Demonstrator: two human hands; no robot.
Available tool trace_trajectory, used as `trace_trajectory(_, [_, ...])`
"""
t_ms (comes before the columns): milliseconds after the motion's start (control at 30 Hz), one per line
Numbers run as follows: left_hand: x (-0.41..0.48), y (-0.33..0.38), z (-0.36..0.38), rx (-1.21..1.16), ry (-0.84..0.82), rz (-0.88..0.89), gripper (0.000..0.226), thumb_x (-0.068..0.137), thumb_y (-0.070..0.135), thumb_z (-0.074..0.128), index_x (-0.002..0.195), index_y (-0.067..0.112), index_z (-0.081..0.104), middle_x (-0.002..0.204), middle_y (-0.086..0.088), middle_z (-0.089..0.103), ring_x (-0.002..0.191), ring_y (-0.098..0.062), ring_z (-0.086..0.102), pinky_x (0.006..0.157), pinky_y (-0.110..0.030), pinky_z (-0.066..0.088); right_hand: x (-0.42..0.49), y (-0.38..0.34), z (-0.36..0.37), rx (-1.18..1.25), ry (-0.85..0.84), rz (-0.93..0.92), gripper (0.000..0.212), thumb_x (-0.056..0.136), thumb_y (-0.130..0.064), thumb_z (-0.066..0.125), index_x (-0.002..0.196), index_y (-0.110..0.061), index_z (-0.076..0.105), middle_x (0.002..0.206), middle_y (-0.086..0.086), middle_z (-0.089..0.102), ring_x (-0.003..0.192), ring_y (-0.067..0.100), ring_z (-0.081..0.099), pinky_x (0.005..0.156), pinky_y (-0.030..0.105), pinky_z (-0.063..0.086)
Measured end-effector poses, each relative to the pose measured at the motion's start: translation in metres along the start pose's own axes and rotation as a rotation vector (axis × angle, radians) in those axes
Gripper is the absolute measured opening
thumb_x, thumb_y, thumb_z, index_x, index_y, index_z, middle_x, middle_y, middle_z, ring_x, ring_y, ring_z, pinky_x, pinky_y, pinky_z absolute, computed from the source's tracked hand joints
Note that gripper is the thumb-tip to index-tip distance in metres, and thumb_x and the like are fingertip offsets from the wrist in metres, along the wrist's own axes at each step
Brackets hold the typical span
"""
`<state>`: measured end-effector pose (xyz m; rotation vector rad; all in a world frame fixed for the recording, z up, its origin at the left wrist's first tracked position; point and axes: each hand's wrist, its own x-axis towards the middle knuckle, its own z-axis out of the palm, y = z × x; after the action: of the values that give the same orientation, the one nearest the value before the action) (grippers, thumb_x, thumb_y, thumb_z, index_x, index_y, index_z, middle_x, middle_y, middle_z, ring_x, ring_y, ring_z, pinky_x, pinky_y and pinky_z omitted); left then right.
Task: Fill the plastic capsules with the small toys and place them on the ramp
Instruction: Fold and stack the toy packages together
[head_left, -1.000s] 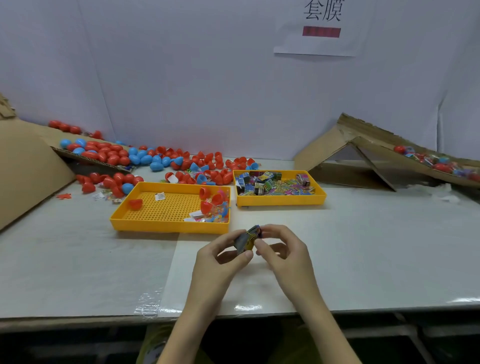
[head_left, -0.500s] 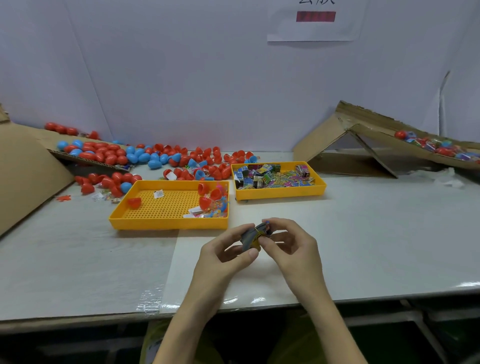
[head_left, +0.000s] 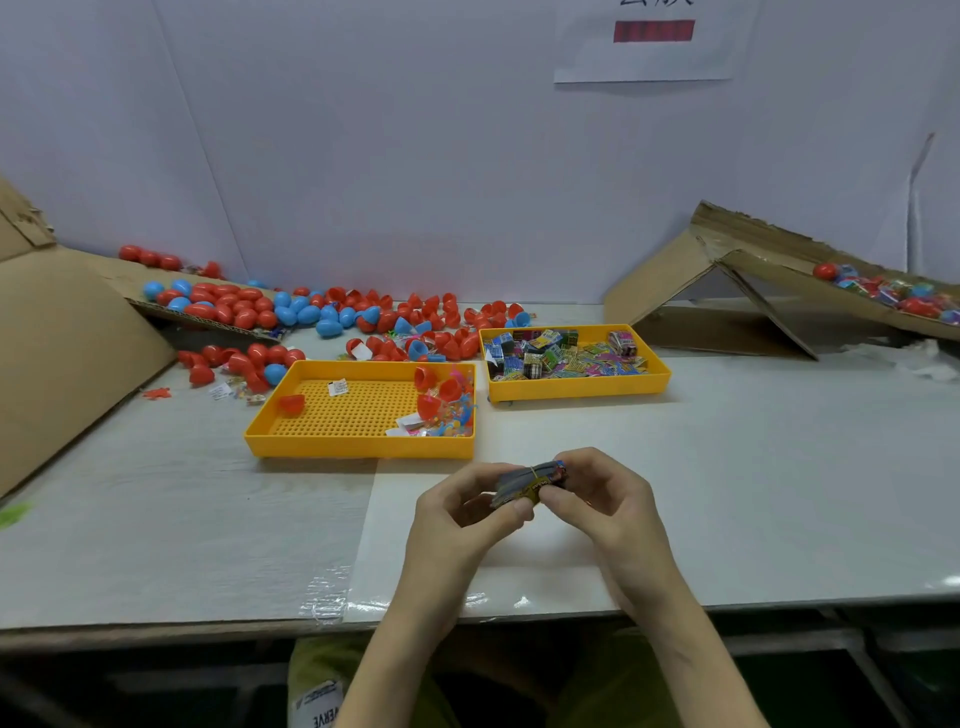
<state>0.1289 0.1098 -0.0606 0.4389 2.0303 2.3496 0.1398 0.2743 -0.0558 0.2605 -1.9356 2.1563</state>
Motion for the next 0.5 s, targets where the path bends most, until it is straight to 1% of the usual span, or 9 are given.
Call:
trace_trajectory(100, [0.0004, -0.0009, -0.0007, -0.009, -0.008, 0.009, 0.028, 0.070, 0.031, 0.080, 0.096, 0.024, 0.077, 0.089, -0.004, 0.074, 0.078, -0.017, 0.069, 0.073, -0.024, 0.054, 0.0005, -0.0004, 0.0012, 0.010, -0.021, 0.004, 0.017, 0.076, -0.014, 0.073, 0.093, -0.011, 0.070, 0.085, 0.003, 0.073, 0.081, 0.012, 0.067, 0.073, 0.020, 0.052])
trace_trajectory(167, [0.0011, -0.0022, -0.0011, 0.001, -0.017, 0.015, 0.026, 0.070, 0.031, 0.080, 0.095, 0.023, 0.076, 0.087, -0.004, 0.073, 0.075, -0.015, 0.068, 0.071, -0.023, 0.053, 0.0009, -0.0005, 0.0014, 0.015, -0.019, 0.013, 0.014, 0.075, -0.013, 0.073, 0.089, -0.015, 0.071, 0.084, 0.003, 0.073, 0.080, 0.012, 0.068, 0.073, 0.020, 0.052])
trace_trajectory(233, [0.0010, -0.0029, -0.0013, 0.006, -0.028, 0.019, 0.024, 0.071, 0.031, 0.079, 0.093, 0.023, 0.075, 0.086, -0.003, 0.071, 0.073, -0.013, 0.065, 0.069, -0.022, 0.052, 0.0006, -0.0019, 0.0013, 0.008, -0.020, 0.028, 0.015, 0.074, -0.014, 0.074, 0.087, -0.021, 0.073, 0.084, 0.005, 0.074, 0.080, 0.014, 0.069, 0.073, 0.022, 0.053])
trace_trajectory(300, [0.0005, -0.0035, -0.0015, -0.008, -0.036, 0.025, 0.024, 0.072, 0.031, 0.076, 0.093, 0.020, 0.071, 0.085, -0.001, 0.068, 0.071, -0.012, 0.060, 0.065, -0.021, 0.049, -0.0002, -0.0039, 0.0022, -0.004, -0.028, 0.039, 0.015, 0.073, -0.014, 0.074, 0.086, -0.022, 0.074, 0.085, 0.006, 0.074, 0.079, 0.015, 0.070, 0.073, 0.022, 0.054])
trace_trajectory(400, [0.0010, -0.0047, 0.0009, -0.019, -0.058, 0.001, 0.029, 0.072, 0.029, 0.067, 0.095, 0.013, 0.060, 0.079, -0.002, 0.058, 0.066, -0.015, 0.051, 0.061, -0.024, 0.043, -0.0010, -0.0062, 0.0054, -0.086, -0.035, 0.034, 0.016, 0.073, -0.016, 0.075, 0.086, -0.026, 0.073, 0.083, 0.001, 0.074, 0.078, 0.010, 0.069, 0.072, 0.019, 0.052])
trace_trajectory(500, [0.0000, -0.0012, 0.0061, -0.014, -0.031, -0.028, 0.015, 0.074, 0.021, 0.053, 0.086, 0.014, 0.051, 0.073, -0.004, 0.047, 0.064, -0.017, 0.042, 0.056, -0.025, 0.036, -0.0041, -0.0069, 0.0091, -0.183, -0.072, 0.030, 0.015, 0.073, -0.017, 0.076, 0.084, -0.027, 0.073, 0.082, -0.002, 0.074, 0.079, 0.011, 0.070, 0.073, 0.018, 0.051])
